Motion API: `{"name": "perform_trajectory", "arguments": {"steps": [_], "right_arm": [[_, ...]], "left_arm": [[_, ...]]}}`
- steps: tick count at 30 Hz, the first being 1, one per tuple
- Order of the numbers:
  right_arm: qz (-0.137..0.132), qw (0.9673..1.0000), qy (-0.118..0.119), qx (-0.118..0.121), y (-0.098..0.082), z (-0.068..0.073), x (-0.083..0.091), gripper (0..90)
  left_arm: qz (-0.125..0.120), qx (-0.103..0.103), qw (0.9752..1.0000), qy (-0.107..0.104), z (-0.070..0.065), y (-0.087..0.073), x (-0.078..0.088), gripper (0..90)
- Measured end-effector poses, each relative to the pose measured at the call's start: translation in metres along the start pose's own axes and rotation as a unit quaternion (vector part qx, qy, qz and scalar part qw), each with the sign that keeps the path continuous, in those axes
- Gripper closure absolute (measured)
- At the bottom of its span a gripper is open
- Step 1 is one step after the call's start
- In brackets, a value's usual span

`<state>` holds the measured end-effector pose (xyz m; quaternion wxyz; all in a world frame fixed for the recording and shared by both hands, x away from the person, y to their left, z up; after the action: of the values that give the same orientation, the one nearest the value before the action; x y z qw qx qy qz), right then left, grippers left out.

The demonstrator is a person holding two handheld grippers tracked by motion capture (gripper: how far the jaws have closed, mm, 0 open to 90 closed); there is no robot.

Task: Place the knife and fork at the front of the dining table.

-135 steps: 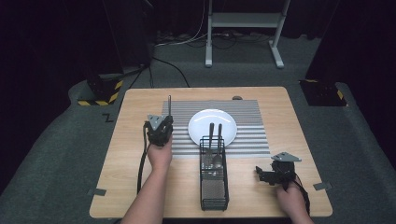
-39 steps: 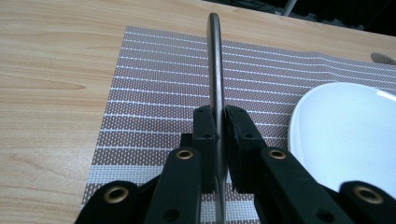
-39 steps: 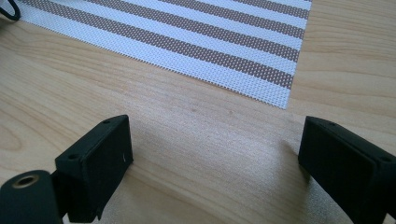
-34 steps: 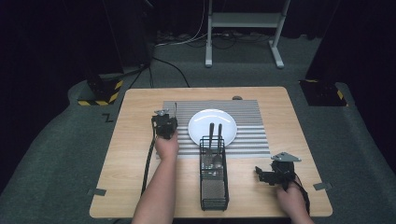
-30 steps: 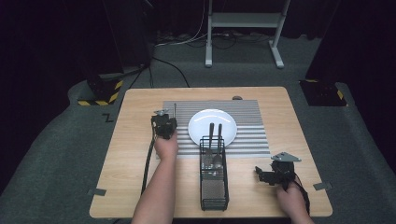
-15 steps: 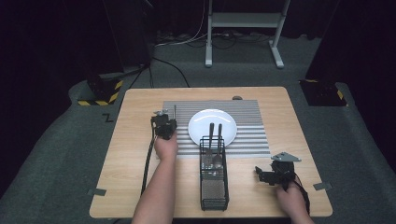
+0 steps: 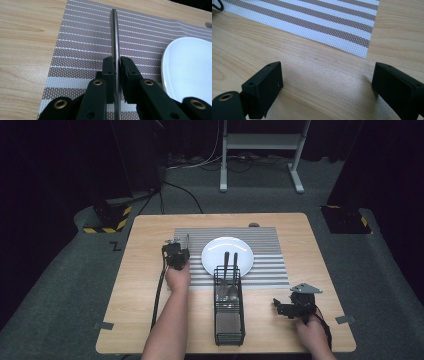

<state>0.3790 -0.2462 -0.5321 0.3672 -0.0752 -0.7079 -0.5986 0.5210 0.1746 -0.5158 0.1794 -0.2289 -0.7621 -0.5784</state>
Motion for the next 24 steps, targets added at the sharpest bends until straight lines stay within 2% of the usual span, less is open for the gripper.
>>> {"name": "perform_trajectory", "arguments": {"steps": [2,5,8,13,20,24], "right_arm": [[0.000,1.0000,0.000,0.000,0.000,0.000,0.000,9.5],[0.000,1.0000,0.000,0.000,0.000,0.000,0.000,9.5],[0.000,1.0000,0.000,0.000,0.000,0.000,0.000,9.5],[-0.001,1.0000,0.001,0.001,0.000,0.000,0.000,9.5],[-0.001,1.0000,0.001,0.001,0.000,0.000,0.000,9.6],[0.000,1.0000,0.001,0.001,0.000,0.000,0.000,9.6]], "left_arm": [[-0.003,0.001,1.0000,0.000,0.000,0.001,0.001,81.5],[-0.027,0.007,0.9996,-0.010,-0.002,0.007,0.006,82.0],[-0.026,-0.006,0.9996,-0.003,-0.003,0.010,0.009,82.1],[-0.026,-0.005,0.9997,0.000,0.001,0.009,0.014,81.4],[-0.029,-0.025,0.9993,0.001,0.005,0.002,0.026,79.3],[-0.033,-0.042,0.9986,0.003,0.006,-0.004,0.037,72.6]]}}
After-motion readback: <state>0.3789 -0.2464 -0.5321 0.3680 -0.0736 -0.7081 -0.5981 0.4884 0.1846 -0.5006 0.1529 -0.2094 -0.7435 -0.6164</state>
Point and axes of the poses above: each handheld gripper's, and its own axes: x roughly backward along the jaws, y roughly out of its top, z roughly to its left, the point moved 1 cm from there along -x, roughly forward along the jaws, and after that the axes turned 6 degrees about -z, right-handed, at the moved point
